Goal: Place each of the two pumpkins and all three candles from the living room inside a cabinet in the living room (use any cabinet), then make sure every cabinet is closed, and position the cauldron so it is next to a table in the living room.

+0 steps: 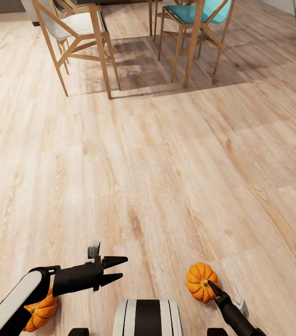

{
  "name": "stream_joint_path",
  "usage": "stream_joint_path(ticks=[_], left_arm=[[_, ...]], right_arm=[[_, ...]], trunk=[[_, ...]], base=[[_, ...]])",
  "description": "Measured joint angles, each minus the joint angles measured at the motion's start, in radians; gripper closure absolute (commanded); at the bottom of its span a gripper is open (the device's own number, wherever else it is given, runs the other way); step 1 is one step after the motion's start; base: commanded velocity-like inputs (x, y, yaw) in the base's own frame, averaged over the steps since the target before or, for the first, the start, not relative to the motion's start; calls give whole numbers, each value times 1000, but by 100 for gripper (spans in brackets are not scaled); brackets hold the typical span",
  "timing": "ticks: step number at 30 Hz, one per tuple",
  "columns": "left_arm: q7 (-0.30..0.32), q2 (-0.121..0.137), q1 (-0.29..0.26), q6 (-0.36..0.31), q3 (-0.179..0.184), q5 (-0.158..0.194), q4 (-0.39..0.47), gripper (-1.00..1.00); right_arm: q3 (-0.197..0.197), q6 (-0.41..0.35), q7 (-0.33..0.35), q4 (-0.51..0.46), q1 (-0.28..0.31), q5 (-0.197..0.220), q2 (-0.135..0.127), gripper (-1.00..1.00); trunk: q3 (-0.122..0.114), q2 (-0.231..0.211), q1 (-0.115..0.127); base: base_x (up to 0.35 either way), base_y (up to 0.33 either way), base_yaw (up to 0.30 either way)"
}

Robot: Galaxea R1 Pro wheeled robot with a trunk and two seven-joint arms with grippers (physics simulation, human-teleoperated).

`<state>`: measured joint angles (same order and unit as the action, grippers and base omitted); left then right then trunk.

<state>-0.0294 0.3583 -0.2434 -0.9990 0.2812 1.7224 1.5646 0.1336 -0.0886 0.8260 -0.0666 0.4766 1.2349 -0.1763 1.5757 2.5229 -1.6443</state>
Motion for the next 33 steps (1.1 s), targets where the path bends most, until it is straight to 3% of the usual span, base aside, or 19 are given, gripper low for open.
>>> stream_joint_path(ticks=[14,17,25,33], left_arm=[[0,0,0,0,0,1,0,-100],[0,0,0,0,0,0,0,-100],[0,0,0,0,0,1,0,-100],[0,0,0,0,0,0,0,-100]], right_arm=[[0,0,-6,-1,0,0,0,-100],[0,0,-13,-1,0,0,0,-100],[-31,-3,-30,-4,1,6,0,-100],[-31,-3,-36,-33,1,7,0,-100]], trunk=[[0,0,0],[12,1,-2],[15,1,-2],[15,1,-2]], base=[[18,0,0],[0,0,0],[0,0,0],[0,46,0]])
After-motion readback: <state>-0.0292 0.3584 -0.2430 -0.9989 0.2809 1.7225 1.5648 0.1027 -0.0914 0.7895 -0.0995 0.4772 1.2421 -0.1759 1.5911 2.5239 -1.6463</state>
